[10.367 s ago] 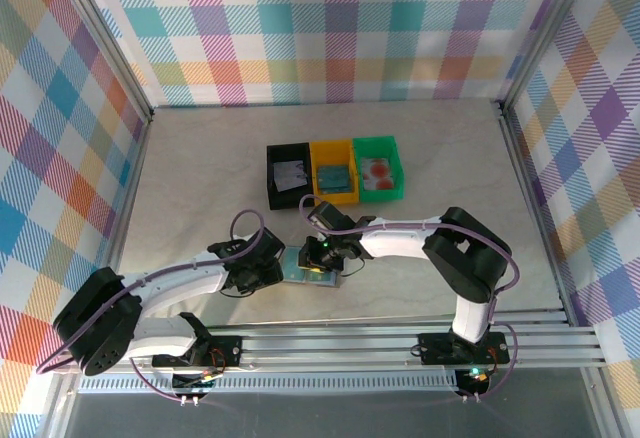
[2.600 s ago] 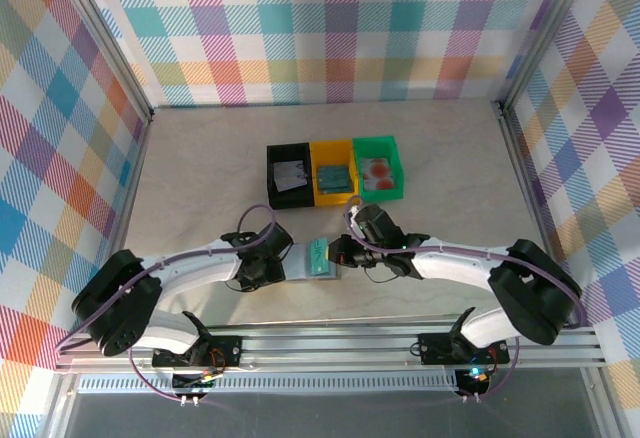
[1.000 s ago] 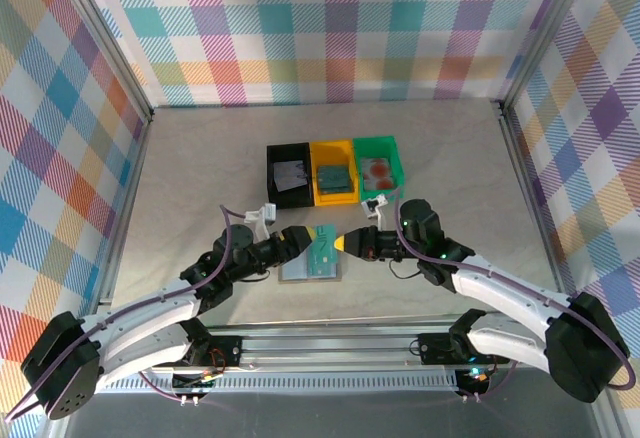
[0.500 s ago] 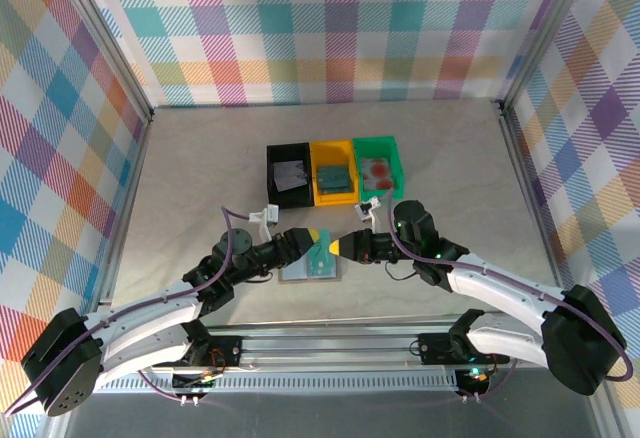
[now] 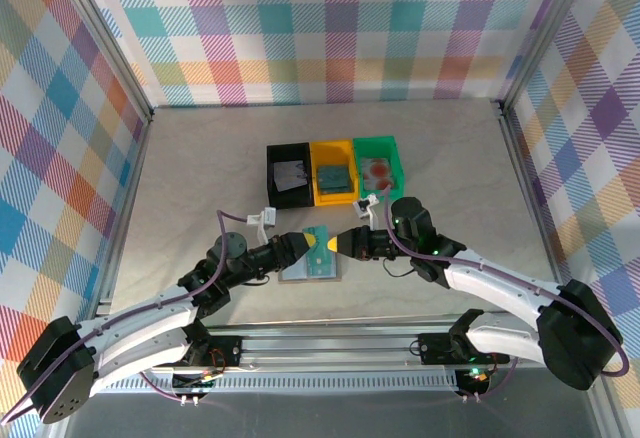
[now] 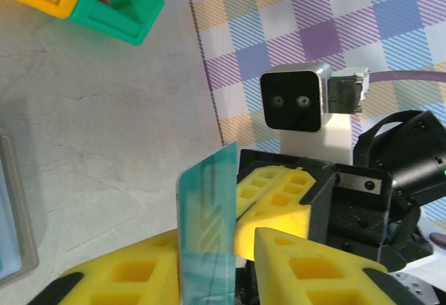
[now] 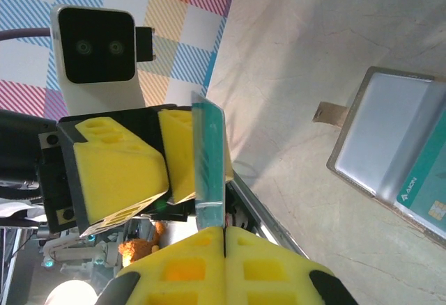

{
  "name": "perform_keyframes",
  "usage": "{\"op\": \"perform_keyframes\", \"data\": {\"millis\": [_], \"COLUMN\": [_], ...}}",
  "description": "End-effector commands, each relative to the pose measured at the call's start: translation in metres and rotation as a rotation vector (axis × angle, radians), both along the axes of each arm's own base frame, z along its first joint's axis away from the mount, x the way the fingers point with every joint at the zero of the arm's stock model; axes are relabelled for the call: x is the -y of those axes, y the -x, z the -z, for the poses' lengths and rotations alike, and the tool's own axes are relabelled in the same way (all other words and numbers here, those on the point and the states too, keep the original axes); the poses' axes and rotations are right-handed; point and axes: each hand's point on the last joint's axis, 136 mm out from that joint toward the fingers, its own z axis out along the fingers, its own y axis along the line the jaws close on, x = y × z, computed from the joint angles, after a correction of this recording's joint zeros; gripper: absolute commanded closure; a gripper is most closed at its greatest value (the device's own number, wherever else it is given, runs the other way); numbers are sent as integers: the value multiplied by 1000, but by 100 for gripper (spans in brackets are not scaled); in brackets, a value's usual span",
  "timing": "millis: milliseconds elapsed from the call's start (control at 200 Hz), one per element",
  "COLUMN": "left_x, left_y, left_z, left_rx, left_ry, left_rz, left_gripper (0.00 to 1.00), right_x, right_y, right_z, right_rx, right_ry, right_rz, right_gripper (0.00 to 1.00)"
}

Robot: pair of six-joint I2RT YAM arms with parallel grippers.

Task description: Take the credit cards out of the card holder

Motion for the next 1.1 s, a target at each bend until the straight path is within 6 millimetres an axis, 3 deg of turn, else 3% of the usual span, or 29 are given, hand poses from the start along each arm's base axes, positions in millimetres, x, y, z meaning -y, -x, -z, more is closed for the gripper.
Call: {"op": "perform_keyframes", "data": {"millis": [0, 95, 225, 360, 430, 510, 605, 770, 925, 1025, 1095], "left_x": [3, 4, 4, 4, 7, 9, 11, 2, 10, 6, 8], "left_y": [6, 7, 8, 9, 14, 19, 28, 45, 62, 65, 67], "left_z": [-9, -9, -7, -7, -7, -2, 4, 5, -8, 3, -1], "left_rx": [33, 33, 30, 38, 45, 21, -15, -58, -110, -177, -181], "left_ry": [29, 33, 22, 12, 1, -43, -112, -261, -263, -337, -349], "left_rz": [30, 37, 39, 51, 92, 153, 247, 389, 541, 553, 591], "left_gripper": [75, 80, 100, 100, 100, 100, 100, 100, 100, 100, 100], "right_x": [-6, -6, -6, -4, -1, 4, 14, 26, 21, 19, 20], "right_y": [-5, -5, -5, -3, -2, 0, 2, 4, 19, 28, 30], "right_z": [-14, -16, -16, -11, -9, -8, -10, -12, -16, -19, -18], "right_rx": [51, 52, 51, 44, 55, 82, 135, 186, 226, 261, 278], "right_ry": [-29, -33, -30, 9, 40, 75, 115, 130, 77, 44, 46], "right_rz": [-5, -7, -10, -14, -19, -22, -19, -38, -152, -207, -221], "right_gripper": [100, 100, 100, 100, 84, 59, 45, 42, 38, 36, 36]}}
